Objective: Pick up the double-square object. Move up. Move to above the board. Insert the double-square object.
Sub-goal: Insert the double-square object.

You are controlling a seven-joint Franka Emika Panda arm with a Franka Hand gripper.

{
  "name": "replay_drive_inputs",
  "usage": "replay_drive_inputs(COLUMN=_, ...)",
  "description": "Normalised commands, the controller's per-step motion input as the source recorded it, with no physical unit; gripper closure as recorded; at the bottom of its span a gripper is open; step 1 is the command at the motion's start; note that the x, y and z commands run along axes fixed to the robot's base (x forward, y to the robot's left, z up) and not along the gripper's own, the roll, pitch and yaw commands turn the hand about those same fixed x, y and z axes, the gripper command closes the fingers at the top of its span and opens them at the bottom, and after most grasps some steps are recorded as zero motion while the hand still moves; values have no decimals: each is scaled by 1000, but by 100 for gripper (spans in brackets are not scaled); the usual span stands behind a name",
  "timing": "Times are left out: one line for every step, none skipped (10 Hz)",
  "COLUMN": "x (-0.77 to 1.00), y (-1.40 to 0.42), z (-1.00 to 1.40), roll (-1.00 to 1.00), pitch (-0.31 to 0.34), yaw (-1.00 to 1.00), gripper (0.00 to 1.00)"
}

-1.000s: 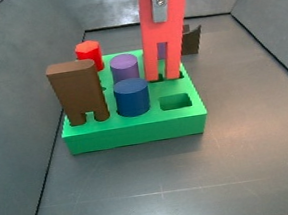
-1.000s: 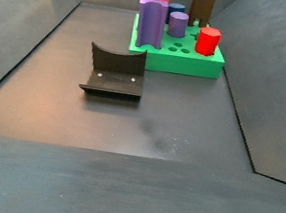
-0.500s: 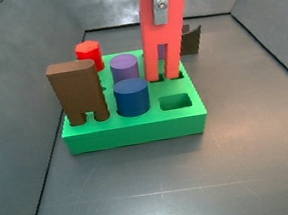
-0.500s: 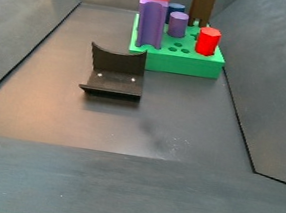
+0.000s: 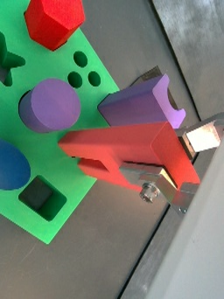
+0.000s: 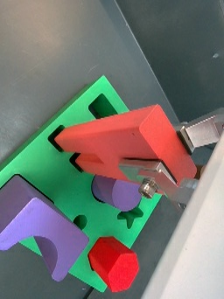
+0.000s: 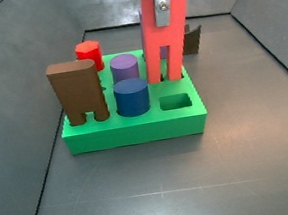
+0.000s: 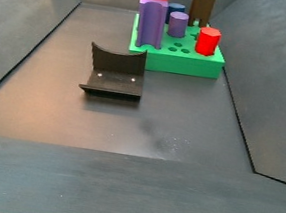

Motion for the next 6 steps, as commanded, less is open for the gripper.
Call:
replay_drive_inputs(x=0, y=0, z=-203, roll=-24, pitch=-11, yaw=0, gripper=100)
replay_drive_inputs(x=0, y=100, z=-203, roll=-14, pitch=0, yaw=14, gripper=100)
replay_drive_inputs(x=0, y=146, z=-211, roll=-10, pitch=0, yaw=57, gripper=100)
replay_drive_inputs(x=49, y=143, z=-223, roll=-43, pitch=0, yaw=51, gripper=100)
replay_drive_inputs(x=69, y=120, z=-217, roll=-66, pitch=0, yaw=14, gripper=100)
replay_drive_inputs(x=23, y=37, z=-206, roll=-77, pitch=-3, yaw=0, gripper=100)
